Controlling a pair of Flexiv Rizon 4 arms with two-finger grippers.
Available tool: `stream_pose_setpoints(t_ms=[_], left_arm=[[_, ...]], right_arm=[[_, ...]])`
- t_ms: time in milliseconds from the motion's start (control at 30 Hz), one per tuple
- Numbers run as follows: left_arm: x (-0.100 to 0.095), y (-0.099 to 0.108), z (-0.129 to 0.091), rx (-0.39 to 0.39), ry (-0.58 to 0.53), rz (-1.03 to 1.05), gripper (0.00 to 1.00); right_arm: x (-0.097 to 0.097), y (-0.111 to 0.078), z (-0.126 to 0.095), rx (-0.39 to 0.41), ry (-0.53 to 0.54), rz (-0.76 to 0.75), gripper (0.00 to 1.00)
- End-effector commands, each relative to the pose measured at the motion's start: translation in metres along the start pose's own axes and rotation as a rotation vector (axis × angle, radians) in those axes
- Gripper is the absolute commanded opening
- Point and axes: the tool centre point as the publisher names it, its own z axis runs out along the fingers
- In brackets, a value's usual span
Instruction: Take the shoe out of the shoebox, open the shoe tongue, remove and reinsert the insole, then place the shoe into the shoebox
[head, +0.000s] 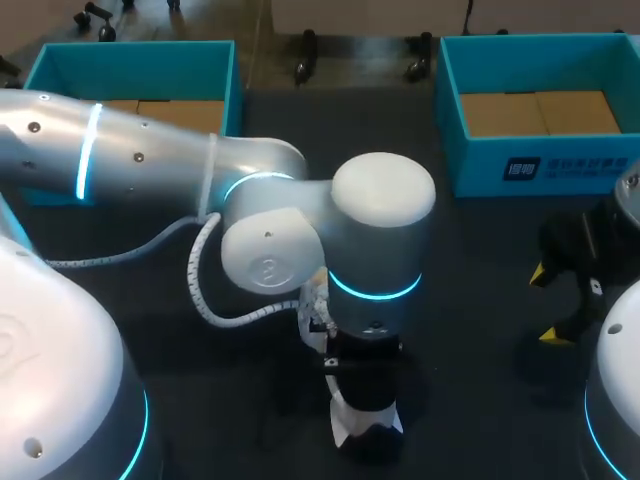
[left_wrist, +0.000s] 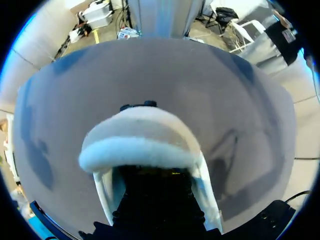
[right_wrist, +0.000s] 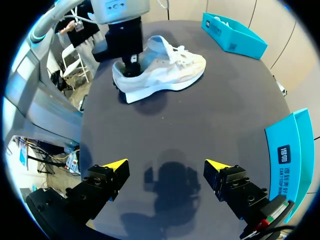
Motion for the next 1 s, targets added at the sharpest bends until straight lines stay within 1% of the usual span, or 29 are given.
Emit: stream_pose_setpoints(t_ms=[33,133,233,300,400,500,567,700,800,867,1000], left_arm=[[-0.001,0.011,0.002,-0.008,0.002,-0.023,0.0],[0.003,0.013,-0.008,-0.015,-0.014,-0.033,0.0],[0.004,0.007,-0.02,-0.035,-0.034,-0.036,0.0],[0.003,0.001,-0.027,-0.035,-0.049,-0.028,0.0],[-0.003,-0.007,-0.03,-0.031,-0.056,-0.022,0.0],[-0.013,-0.012,-0.024,-0.001,-0.04,-0.027,0.0],[-0.019,-0.015,-0.015,0.009,-0.014,-0.038,0.0],[-0.024,-0.011,0.005,0.015,0.027,-0.075,0.0],[-0.021,-0.003,0.011,0.025,0.037,-0.103,0.0],[-0.017,0.001,0.011,0.03,0.037,-0.115,0.0],[-0.007,0.002,0.002,0.024,0.033,-0.13,0.0]], right_arm=[[0.001,0.0,0.0,0.002,-0.002,0.0,1.0],[0.001,0.0,0.0,0.002,-0.002,0.0,1.0],[0.001,0.0,0.0,0.002,-0.002,0.0,1.0],[0.001,0.0,0.0,0.002,-0.002,0.0,1.0],[0.001,0.0,0.0,0.002,-0.002,0.0,1.0],[0.001,0.0,0.0,0.002,-0.002,0.0,1.0],[0.001,0.0,0.0,0.002,-0.002,0.0,1.0],[0.001,0.0,0.0,0.002,-0.002,0.0,1.0],[0.001,0.0,0.0,0.002,-0.002,0.0,1.0],[0.001,0.0,0.0,0.002,-0.002,0.0,1.0],[0.001,0.0,0.0,0.002,-0.002,0.0,1.0]])
